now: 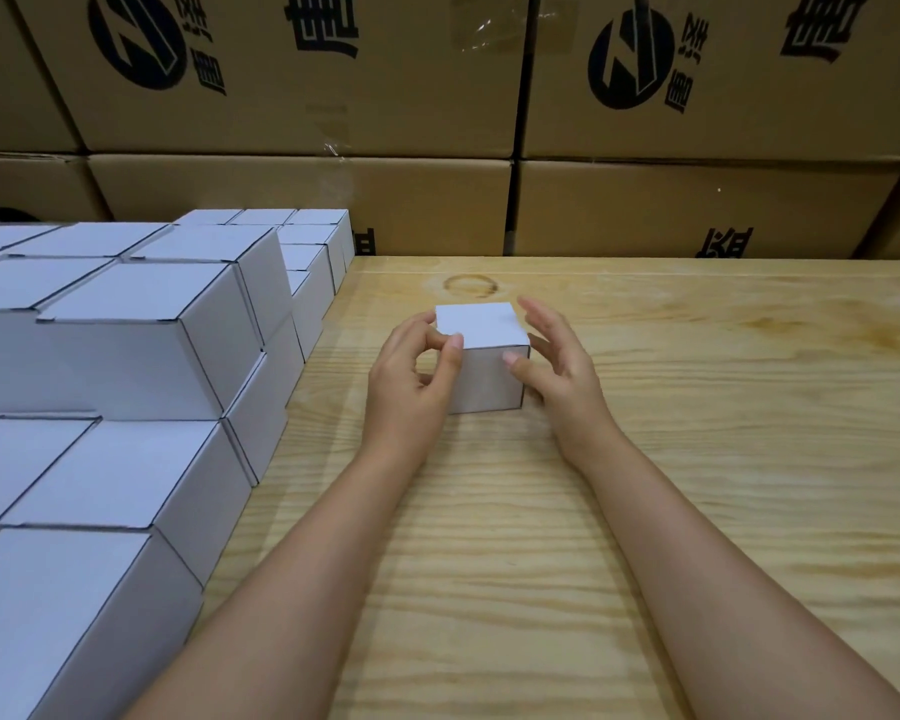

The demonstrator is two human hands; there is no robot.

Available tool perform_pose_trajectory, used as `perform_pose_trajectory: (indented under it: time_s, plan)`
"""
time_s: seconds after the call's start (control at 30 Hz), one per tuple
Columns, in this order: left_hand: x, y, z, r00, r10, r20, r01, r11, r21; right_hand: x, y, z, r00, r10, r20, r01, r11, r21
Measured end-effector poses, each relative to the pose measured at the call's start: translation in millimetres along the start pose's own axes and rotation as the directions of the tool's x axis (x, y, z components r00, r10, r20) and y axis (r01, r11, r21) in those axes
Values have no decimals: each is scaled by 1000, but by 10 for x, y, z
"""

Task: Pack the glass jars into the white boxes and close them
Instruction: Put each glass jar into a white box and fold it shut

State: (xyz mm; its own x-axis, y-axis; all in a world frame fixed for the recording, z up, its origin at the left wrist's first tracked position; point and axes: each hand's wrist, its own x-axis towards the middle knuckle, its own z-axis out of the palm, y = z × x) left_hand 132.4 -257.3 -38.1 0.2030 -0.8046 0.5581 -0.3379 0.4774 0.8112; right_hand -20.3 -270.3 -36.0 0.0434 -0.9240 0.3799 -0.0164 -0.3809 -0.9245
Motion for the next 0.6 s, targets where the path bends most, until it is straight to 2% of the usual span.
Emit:
perform_pose_trajectory:
  time_s: [0.1, 0.2, 0.27, 0.4, 0.5, 0.57, 0.6]
  plan:
    - [4, -3, -26, 996, -92, 20, 93, 991, -95, 5, 29, 6, 992, -11, 123, 17, 999, -47]
    - [-23, 38, -59, 988, -155, 2, 154, 980, -125, -3, 57, -15, 989, 1, 146, 23, 987, -162]
    - [-83, 86, -79, 986, -165, -4, 164, 983, -85, -14, 49, -18, 988, -2, 156, 30, 984, -176]
    - [-255, 194, -124, 956, -271, 110, 240, 941, 239, -66, -10, -8, 996, 5, 91, 7, 992, -128]
    - [-400, 253, -141, 899, -414, 142, 352, 876, 330, -93, -141, 11, 998, 23, -58, -30, 992, -125]
    - [-523, 299, -121, 886, -424, 189, 295, 828, 477, -92, -307, 39, 990, 4, -139, -20, 993, -117]
    - [-592, 329, -113, 890, -396, 226, 206, 791, 576, -100, -413, 68, 988, -16, -154, -1, 994, -107]
